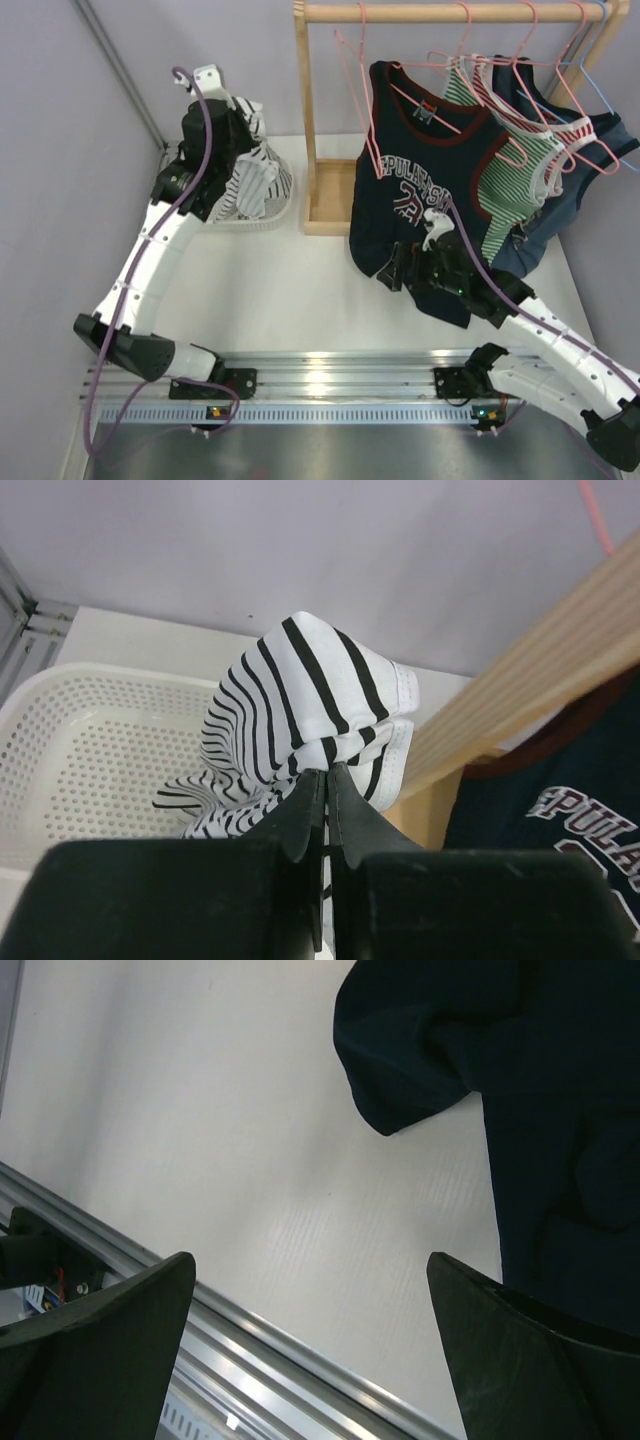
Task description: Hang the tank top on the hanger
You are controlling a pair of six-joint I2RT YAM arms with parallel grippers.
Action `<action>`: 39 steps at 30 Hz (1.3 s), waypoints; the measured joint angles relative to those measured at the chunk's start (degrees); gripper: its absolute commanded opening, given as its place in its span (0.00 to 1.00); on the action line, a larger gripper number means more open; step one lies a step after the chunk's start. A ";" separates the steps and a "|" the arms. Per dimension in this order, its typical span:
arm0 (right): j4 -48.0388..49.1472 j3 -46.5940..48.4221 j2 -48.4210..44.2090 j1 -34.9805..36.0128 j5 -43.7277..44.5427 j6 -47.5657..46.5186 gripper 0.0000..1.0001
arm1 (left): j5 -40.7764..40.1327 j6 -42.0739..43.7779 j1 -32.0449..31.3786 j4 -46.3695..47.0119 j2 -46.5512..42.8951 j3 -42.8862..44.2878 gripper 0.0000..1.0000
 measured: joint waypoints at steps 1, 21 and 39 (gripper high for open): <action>0.00 0.24 0.35 0.00 0.15 -0.15 1.00 | -0.37 0.48 -0.87 -0.72 -1.36 0.42 0.00; 0.46 6.78 2.58 0.00 2.64 -1.60 1.00 | -4.07 2.16 -23.04 -15.85 -9.07 16.65 0.00; 10.36 -5.33 8.74 14.19 6.86 8.92 0.98 | -12.17 -30.14 -26.43 -12.17 -12.13 -39.23 0.00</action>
